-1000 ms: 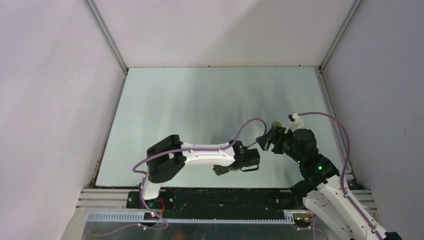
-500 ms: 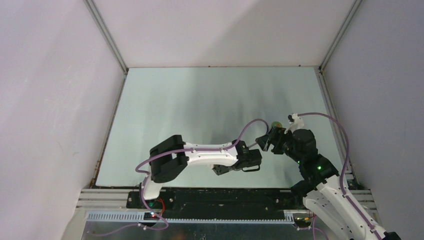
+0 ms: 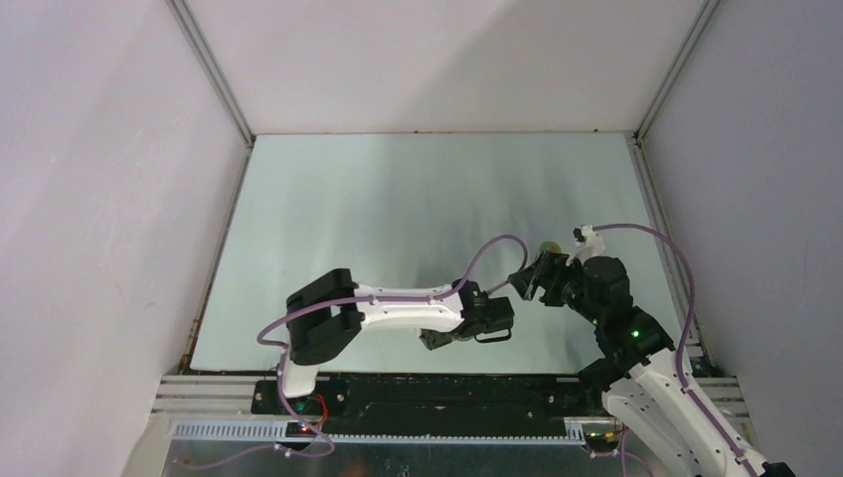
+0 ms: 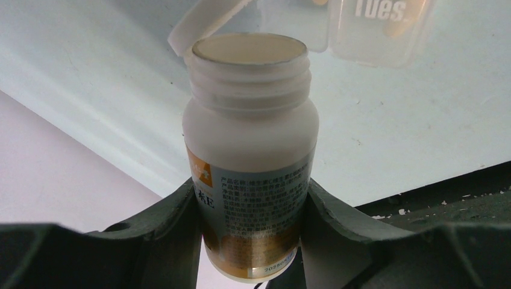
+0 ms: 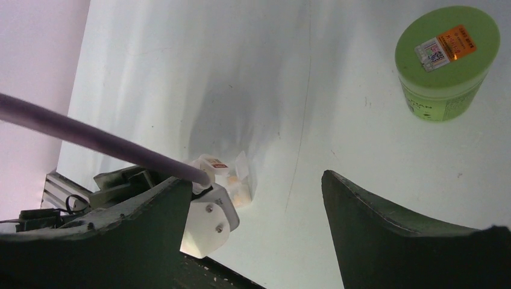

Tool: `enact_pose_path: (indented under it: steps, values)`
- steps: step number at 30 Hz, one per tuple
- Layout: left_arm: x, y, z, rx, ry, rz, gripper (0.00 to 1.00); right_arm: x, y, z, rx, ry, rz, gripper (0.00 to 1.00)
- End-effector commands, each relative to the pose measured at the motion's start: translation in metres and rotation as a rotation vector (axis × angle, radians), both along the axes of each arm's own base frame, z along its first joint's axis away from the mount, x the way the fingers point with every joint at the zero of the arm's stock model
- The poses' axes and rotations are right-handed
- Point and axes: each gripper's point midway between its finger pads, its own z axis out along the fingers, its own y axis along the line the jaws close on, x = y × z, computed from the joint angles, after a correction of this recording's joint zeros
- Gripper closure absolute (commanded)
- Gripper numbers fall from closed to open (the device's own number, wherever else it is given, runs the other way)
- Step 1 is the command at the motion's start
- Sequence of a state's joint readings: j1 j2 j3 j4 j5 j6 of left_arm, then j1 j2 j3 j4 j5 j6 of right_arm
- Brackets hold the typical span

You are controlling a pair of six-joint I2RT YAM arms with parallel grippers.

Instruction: Sort the pills into containers

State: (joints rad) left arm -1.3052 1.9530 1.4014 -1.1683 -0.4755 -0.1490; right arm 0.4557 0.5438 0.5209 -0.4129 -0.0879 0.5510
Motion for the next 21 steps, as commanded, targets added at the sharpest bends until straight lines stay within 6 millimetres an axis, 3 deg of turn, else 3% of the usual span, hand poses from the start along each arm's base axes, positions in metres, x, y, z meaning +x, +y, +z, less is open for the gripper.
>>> enact_pose_path:
  steps: [1, 13, 21]
  values:
    - [0.0, -0.007, 0.025, -0.132, -0.045, 0.02, 1.0, 0.003, 0.003, 0.012, 0.044, -0.035, -0.001, 0.17]
    - [-0.004, -0.007, 0.046, -0.318, -0.067, 0.025, 1.0, -0.001, 0.004, 0.028, 0.106, -0.046, -0.01, 0.18]
    - [0.009, -0.021, 0.082, -0.622, -0.138, 0.052, 1.0, -0.004, -0.004, 0.066, 0.189, -0.1, -0.071, 0.22]
